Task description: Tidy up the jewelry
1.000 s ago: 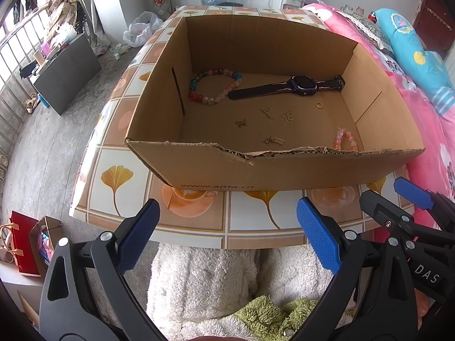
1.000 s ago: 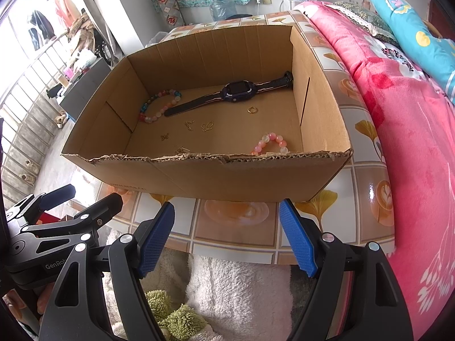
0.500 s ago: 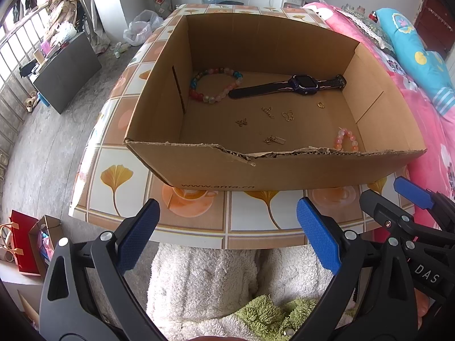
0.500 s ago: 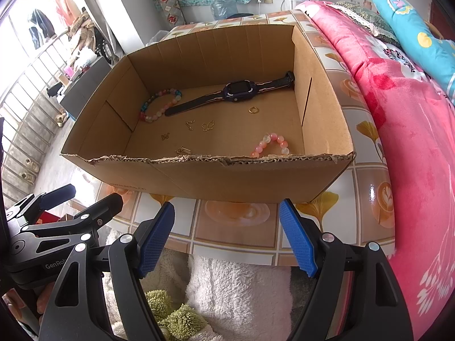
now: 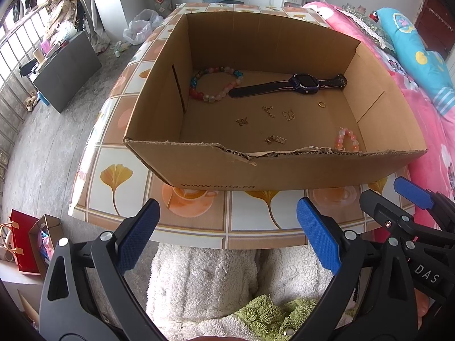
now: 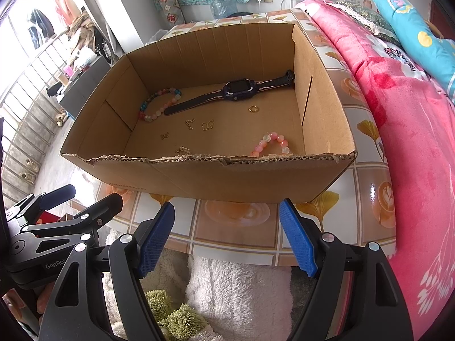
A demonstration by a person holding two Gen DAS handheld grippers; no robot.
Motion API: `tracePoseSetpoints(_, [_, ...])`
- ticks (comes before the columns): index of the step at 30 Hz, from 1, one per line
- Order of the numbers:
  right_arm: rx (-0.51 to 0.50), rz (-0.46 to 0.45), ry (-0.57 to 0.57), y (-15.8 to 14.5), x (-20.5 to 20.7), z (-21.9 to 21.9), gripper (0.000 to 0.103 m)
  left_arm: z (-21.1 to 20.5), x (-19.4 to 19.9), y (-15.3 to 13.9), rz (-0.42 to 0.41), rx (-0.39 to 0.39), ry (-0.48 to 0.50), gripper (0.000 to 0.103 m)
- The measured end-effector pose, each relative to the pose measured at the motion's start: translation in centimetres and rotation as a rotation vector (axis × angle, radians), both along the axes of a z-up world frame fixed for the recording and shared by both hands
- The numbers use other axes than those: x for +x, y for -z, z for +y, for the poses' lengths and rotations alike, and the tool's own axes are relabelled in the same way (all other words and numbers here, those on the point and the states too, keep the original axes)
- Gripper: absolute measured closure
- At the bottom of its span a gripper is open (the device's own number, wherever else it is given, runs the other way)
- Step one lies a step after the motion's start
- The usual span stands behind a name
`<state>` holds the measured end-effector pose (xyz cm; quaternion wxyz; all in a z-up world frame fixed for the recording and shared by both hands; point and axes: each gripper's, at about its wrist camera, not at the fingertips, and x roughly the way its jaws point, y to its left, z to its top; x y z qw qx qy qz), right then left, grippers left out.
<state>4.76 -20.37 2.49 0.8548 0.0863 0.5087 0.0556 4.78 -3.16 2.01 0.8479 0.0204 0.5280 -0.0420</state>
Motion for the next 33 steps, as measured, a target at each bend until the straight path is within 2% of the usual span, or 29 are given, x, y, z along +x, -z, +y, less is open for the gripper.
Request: tracePoseSetpoints(33, [0.000, 0.005, 0.001, 0.18, 0.04, 0.07, 0.029, 0.05, 0.13, 0.00, 0.003, 0.000, 0.000, 0.010])
